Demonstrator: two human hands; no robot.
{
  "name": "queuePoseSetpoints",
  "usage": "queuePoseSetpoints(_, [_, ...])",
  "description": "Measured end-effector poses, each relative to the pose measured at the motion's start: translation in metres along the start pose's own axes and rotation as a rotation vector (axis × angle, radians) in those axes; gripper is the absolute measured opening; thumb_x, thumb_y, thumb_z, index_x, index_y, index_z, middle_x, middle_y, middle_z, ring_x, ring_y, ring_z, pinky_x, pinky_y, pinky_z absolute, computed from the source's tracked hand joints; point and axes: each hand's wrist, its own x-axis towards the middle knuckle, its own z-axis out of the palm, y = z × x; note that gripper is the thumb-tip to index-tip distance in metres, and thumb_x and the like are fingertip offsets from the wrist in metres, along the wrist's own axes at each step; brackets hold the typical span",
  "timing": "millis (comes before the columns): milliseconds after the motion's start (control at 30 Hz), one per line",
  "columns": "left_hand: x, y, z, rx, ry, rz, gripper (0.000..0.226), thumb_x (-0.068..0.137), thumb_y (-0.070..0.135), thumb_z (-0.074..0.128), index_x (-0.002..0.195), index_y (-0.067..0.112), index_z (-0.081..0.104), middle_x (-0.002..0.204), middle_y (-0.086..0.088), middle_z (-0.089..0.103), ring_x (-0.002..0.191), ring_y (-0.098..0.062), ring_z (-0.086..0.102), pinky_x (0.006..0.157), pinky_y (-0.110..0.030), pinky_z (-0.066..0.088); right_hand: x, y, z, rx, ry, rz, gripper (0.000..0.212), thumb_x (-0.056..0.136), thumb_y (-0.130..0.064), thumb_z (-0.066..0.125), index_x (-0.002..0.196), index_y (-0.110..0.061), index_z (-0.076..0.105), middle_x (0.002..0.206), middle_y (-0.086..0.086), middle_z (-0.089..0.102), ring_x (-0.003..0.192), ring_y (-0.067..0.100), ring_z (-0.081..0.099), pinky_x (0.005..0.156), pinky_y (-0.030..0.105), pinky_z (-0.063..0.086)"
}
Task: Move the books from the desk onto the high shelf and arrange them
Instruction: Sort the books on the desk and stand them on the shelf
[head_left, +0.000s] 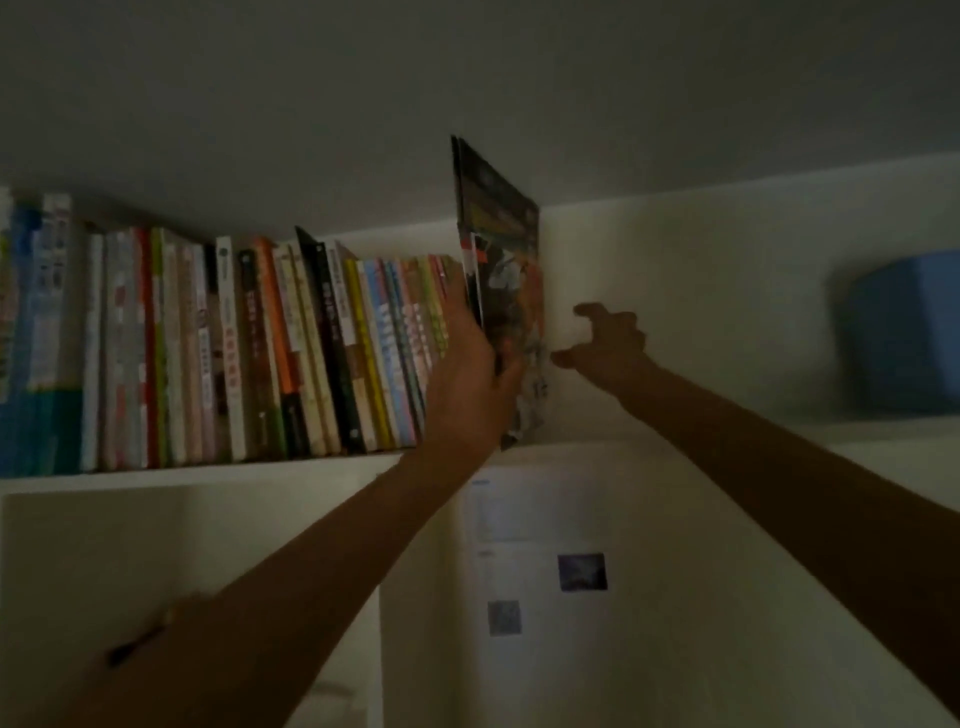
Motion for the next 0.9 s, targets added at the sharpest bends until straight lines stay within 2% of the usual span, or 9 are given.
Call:
queuePoseSetpoints(100, [0.002,-0.009,0.030,0.196,0.083,-0.116,0.077,0.094,0.016,0.053,0.147,0.009,-0.003,0.148,-0.003,0.020,0.133,-0.010,0.019,0.102,-0.010,0.004,-0.001,0.005,0.005,0.136,-0.140,-0.073,0.044,0.087,-0.012,0.063,0.129,-0.013,0.049,0.111,0.010,0.052,0.100,0.021,0.051,0.076,0.025,0.042])
queuePoseSetpoints(167, [0.005,-0.015,0.039,0.309,0.025,-0.220,0.077,0.096,0.022,0.049,0.147,0.007,-0.007,0.155,-0.012,0.010,0.137,-0.023,0.021,0.106,-0.018,0.010,-0.001,0.007,0.005,0.174,-0.256,-0.095,0.039,0.090,-0.013,0.060,0.127,-0.016,0.050,0.104,0.006,0.055,0.095,0.020,0.054,0.072,0.025,0.043])
queuePoseSetpoints(233, [0.009,-0.021,0.038,0.350,-0.052,-0.273,0.068,0.098,0.025,0.042,0.148,0.007,0.000,0.152,-0.017,0.016,0.131,-0.033,0.032,0.103,-0.036,0.029,-0.003,0.005,0.002,0.214,-0.365,-0.088,0.041,0.091,-0.019,0.059,0.130,-0.022,0.047,0.103,0.002,0.056,0.089,0.016,0.057,0.072,0.020,0.046])
queuePoseSetpoints(333, [0.004,-0.033,0.012,0.459,-0.020,-0.123,0.052,0.099,0.036,0.034,0.144,0.011,0.025,0.139,-0.015,0.032,0.113,-0.032,0.048,0.081,-0.038,0.044,-0.006,0.006,0.000,0.185,-0.494,-0.132,0.054,0.088,-0.030,0.062,0.137,-0.027,0.037,0.105,-0.007,0.054,0.088,0.007,0.056,0.076,0.019,0.047])
queuePoseSetpoints(400, [0.001,-0.049,-0.010,0.504,-0.038,0.016,0.055,0.097,0.043,0.034,0.143,0.013,0.033,0.140,-0.014,0.035,0.116,-0.031,0.048,0.086,-0.038,0.045,-0.010,0.004,0.004,0.175,-0.541,-0.200,0.062,0.086,-0.034,0.063,0.139,-0.033,0.030,0.098,-0.018,0.049,0.088,-0.002,0.052,0.071,0.017,0.048])
queuePoseSetpoints(533, [0.004,-0.074,-0.026,0.655,-0.230,0.142,0.074,0.083,0.061,0.015,0.147,0.024,0.018,0.155,-0.002,0.020,0.140,-0.029,0.020,0.112,-0.050,0.020,-0.013,-0.001,0.027,0.205,-0.466,-0.333,0.068,0.086,-0.020,0.066,0.140,-0.027,0.026,0.095,-0.028,0.039,0.084,-0.010,0.046,0.057,-0.002,0.043])
queuePoseSetpoints(700, [0.005,-0.087,-0.014,0.678,-0.285,0.015,0.068,0.086,0.055,0.015,0.148,0.029,0.005,0.157,0.000,0.011,0.143,-0.027,0.009,0.114,-0.044,0.010,-0.002,0.001,0.046,0.296,-0.480,-0.247,0.072,0.086,-0.008,0.065,0.143,-0.019,0.023,0.091,-0.014,0.051,0.078,-0.003,0.052,0.050,0.004,0.046])
queuePoseSetpoints(800, [0.001,-0.085,-0.021,0.608,-0.233,0.083,0.063,0.092,0.050,0.020,0.146,0.018,0.027,0.151,-0.011,0.029,0.137,-0.033,0.027,0.112,-0.046,0.021,-0.012,-0.006,0.040,0.300,-0.456,-0.302,0.063,0.087,0.001,0.061,0.139,-0.013,0.029,0.089,-0.012,0.049,0.068,-0.010,0.055,0.049,0.002,0.042])
queuePoseSetpoints(900, [-0.031,-0.062,-0.035,0.453,-0.102,0.202,0.046,0.095,0.026,0.036,0.131,0.001,0.049,0.134,-0.021,0.048,0.125,-0.034,0.043,0.107,-0.030,0.025,-0.027,-0.007,0.029,0.261,-0.269,-0.376,0.039,0.086,-0.003,0.064,0.118,-0.015,0.043,0.083,-0.012,0.047,0.066,-0.007,0.054,0.065,0.011,0.043])
